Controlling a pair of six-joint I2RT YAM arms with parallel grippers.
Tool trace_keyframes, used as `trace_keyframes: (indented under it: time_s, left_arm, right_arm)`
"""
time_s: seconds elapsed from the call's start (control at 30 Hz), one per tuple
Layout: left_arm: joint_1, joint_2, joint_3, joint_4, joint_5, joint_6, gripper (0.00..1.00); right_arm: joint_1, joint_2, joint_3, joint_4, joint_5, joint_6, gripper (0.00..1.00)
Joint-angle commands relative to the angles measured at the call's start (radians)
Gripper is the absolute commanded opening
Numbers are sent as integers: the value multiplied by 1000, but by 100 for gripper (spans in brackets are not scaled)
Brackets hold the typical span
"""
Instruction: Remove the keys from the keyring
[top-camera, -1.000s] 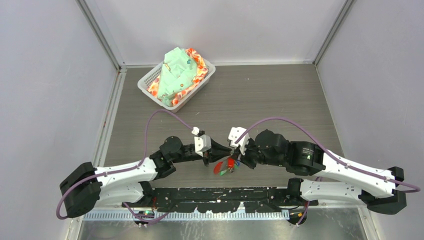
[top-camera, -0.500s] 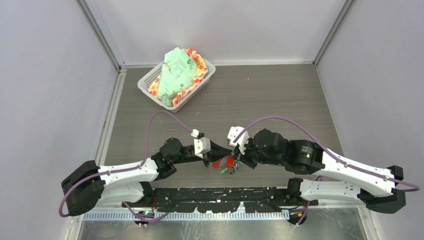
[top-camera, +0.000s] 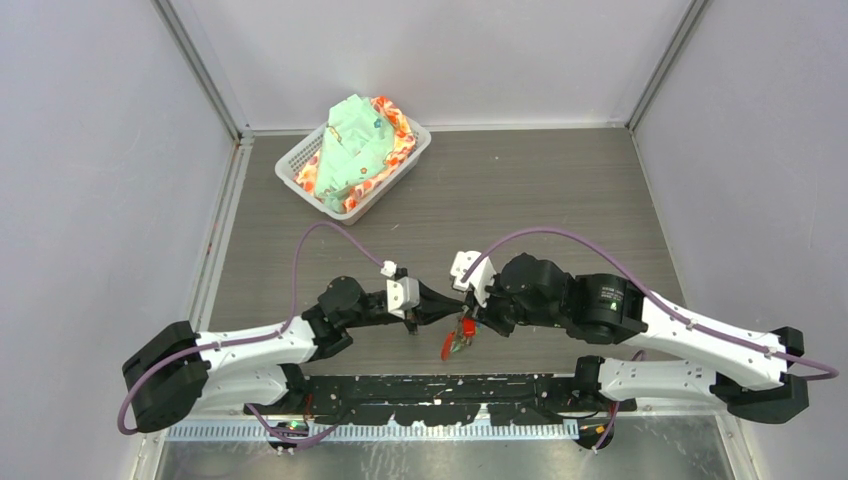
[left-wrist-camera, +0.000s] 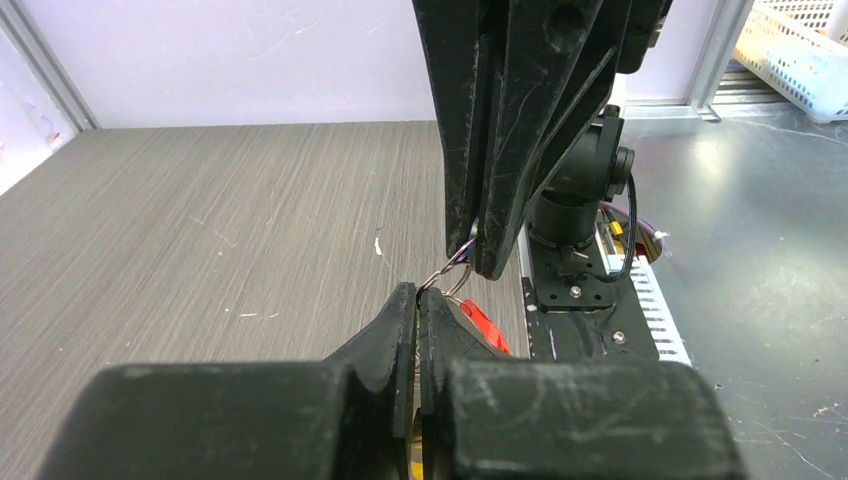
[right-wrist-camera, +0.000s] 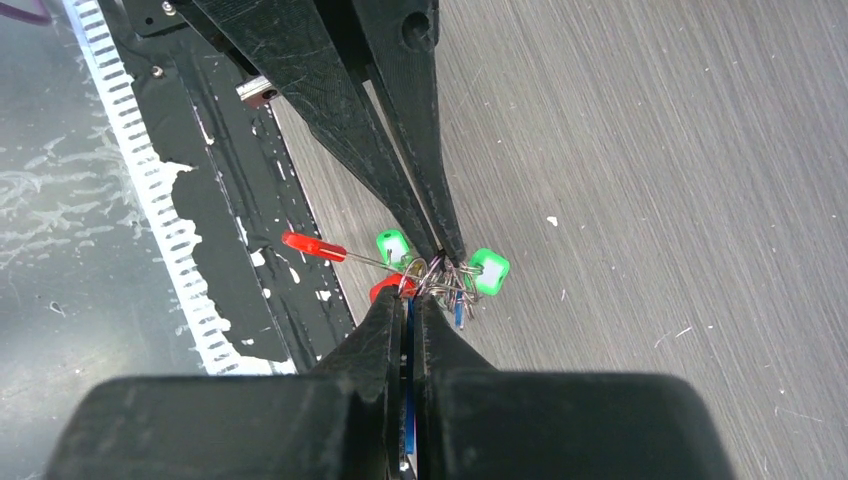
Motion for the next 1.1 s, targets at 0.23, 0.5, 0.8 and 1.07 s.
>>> trace_keyframes:
  time_s: [0.23,0.5,0.8,1.07]
  left_arm:
    - [-5,-46,0,17,-107,41,4]
    - [-5,-204,-72,-48,-229,7,35]
    - [-6,-286,-94,-112,-174,27,31]
    - [-4,-277,-96,-124,-131,20,22]
  right_arm:
    - [-100,18,83,69,-176,136,1]
    - [-306,81,107,77,-469,255,1]
    - [-362,140,151,61,-581,308,1]
    - [-372,113,137,64,-581,291,1]
